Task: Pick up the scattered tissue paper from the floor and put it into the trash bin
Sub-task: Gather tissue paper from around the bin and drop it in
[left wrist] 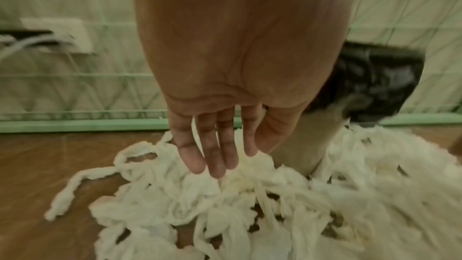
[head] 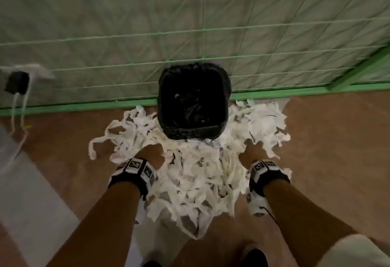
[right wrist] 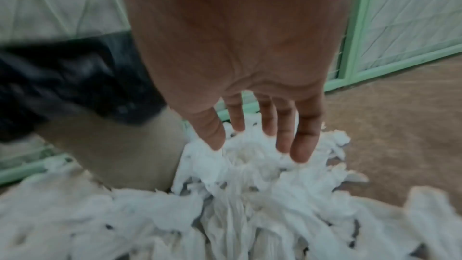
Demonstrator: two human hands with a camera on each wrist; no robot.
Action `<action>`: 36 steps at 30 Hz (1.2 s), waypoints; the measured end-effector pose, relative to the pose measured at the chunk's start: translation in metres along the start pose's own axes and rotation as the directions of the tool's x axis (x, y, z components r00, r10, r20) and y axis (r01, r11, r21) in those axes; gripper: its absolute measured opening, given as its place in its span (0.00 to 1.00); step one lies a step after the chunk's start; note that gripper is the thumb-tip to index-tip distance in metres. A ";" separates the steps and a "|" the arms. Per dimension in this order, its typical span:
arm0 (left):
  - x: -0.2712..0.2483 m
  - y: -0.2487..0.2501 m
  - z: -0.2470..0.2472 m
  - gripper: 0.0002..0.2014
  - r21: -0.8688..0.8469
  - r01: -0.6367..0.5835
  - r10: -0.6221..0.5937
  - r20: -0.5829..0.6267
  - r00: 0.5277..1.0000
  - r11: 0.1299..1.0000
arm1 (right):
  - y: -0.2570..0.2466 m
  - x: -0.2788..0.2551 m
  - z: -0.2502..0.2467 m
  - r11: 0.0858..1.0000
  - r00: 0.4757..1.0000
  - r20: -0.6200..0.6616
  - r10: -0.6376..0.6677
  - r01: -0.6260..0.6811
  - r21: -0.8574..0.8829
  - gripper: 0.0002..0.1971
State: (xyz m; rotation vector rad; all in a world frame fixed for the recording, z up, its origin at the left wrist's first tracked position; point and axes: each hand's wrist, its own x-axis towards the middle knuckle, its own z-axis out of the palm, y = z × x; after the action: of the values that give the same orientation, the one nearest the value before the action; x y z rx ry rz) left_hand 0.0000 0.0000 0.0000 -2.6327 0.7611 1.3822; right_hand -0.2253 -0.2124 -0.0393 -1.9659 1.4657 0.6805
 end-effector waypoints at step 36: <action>0.063 -0.032 0.021 0.19 -0.729 -0.507 -0.483 -0.685 0.546 0.460 | -0.040 -0.017 -0.110 0.644 0.665 -0.723 -0.184 0.638 0.422 0.20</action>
State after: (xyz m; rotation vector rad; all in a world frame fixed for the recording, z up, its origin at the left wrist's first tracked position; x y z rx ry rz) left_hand 0.0286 0.0096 -0.0677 -4.2784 -0.1715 0.2030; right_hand -0.1854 -0.2715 0.0555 -1.8876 1.1988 -0.7343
